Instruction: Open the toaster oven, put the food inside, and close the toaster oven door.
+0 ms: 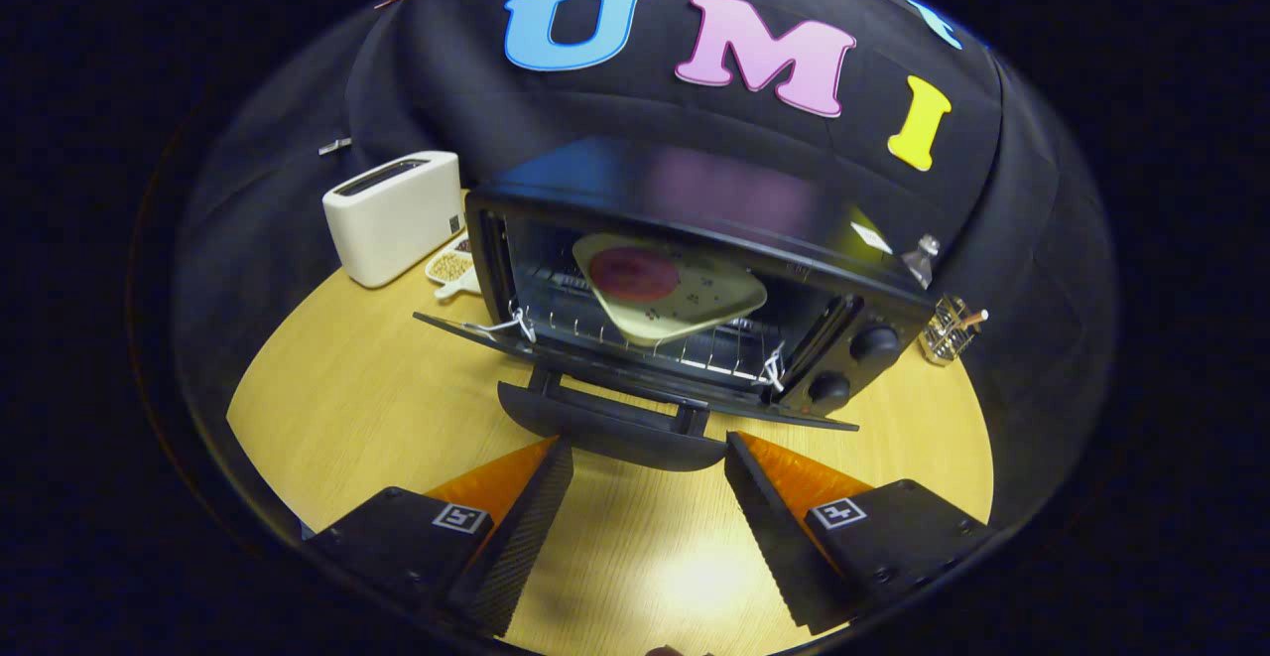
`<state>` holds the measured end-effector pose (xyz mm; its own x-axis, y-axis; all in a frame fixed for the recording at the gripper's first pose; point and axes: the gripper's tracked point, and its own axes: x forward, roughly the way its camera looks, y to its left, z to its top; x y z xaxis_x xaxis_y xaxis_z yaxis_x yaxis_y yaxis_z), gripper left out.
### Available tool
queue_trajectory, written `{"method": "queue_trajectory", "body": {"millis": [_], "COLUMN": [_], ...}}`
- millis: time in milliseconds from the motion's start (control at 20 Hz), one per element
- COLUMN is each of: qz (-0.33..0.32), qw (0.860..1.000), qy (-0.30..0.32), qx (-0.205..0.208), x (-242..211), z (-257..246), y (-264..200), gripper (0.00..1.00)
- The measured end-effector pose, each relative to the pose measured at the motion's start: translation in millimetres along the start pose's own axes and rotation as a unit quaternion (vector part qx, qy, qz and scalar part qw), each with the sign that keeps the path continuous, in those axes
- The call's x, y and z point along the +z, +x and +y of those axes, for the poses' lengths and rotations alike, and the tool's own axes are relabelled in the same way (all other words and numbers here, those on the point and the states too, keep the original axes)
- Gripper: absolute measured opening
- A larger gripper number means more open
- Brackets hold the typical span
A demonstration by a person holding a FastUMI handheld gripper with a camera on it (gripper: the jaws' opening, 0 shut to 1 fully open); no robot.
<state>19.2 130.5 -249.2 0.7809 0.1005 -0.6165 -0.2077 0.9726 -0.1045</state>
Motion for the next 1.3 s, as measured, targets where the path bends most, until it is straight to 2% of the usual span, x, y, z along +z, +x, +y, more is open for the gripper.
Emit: {"method": "queue_trajectory", "body": {"millis": [300,500,650,1000,1200,1300], "qz": [-0.055,-0.115,-0.166,-0.248,-0.261,-0.268], "qw": [0.998,0.993,0.985,0.963,0.955,0.952], "qy": [0.017,0.028,0.036,0.093,0.089,0.101], "qx": [-0.005,0.006,-0.001,-0.053,-0.107,-0.108], "x": [34,65,87,111,100,95], "z": [-1,-1,-15,-87,-129,-136], "y": [-12,-48,-81,-167,-207,-223], "gripper": [0.99,0.99,0.99,0.99,0.99,0.99]}}
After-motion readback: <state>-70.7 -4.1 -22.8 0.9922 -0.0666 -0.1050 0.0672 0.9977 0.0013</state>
